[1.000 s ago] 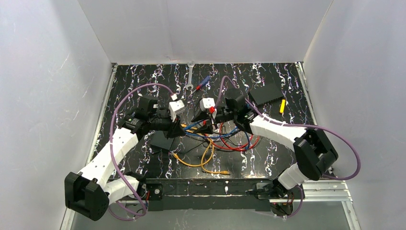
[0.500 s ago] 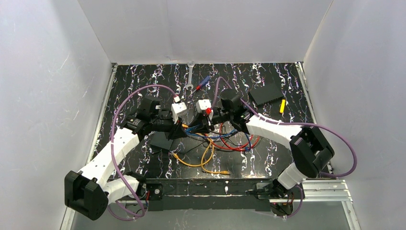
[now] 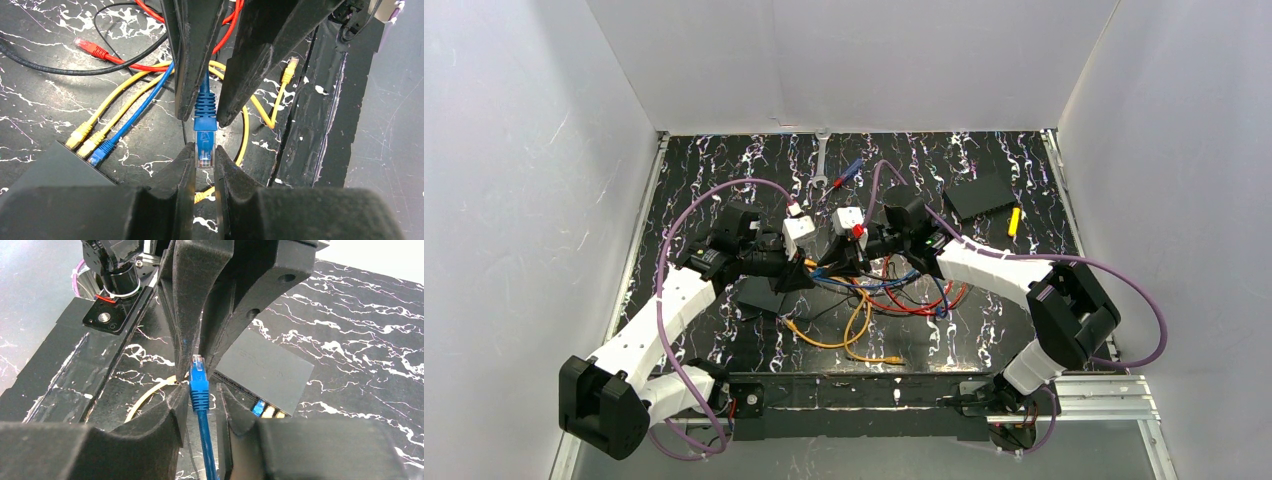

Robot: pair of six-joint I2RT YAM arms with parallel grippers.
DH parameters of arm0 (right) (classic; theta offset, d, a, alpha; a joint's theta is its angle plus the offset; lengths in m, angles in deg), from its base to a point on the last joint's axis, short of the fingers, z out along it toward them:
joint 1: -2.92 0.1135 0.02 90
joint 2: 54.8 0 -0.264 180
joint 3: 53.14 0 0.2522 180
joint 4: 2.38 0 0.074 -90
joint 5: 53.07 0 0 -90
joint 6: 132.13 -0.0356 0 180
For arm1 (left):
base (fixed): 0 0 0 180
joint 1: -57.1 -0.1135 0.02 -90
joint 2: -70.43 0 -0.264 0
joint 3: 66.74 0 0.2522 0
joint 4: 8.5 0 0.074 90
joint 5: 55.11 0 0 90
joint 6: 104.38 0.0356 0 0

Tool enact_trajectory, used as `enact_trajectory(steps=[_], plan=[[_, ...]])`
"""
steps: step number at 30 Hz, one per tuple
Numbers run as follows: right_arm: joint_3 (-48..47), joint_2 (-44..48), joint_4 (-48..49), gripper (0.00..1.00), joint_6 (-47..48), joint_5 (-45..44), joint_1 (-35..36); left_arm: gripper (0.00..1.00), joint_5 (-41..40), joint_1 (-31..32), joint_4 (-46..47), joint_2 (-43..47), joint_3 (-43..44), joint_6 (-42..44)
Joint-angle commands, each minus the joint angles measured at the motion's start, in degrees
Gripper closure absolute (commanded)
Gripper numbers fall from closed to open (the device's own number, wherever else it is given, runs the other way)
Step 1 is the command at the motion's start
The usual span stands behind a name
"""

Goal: Insert the plug into the switch port
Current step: Pick up the connector from the center of the board.

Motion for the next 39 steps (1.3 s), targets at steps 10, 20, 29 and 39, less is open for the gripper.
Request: enact_trajectory(steps=[10, 20, 29, 39], plan=[[-2.96, -1.24, -0.06, 0.62, 0.39, 0.33, 0.24, 1.00, 0.67, 0.36, -0.44, 1.30, -0.30, 1.22], [-3.50, -1.85, -0.70, 0.86, 0.48, 0.46, 0.32, 0.99, -1.87, 0.39, 0.05, 1.33, -0.47, 0.48], [-2.16, -2.66, 1.93, 0.99, -1.62, -4.10, 0.32, 0.54, -17.10, 0.40, 3.42, 1.28, -0.38, -8.42], [2.64, -4.90, 13.66, 0.99, -8.05, -12.83, 0.32, 0.07, -41.02, -0.17, 5.93, 1.11, -0.69, -16.13]])
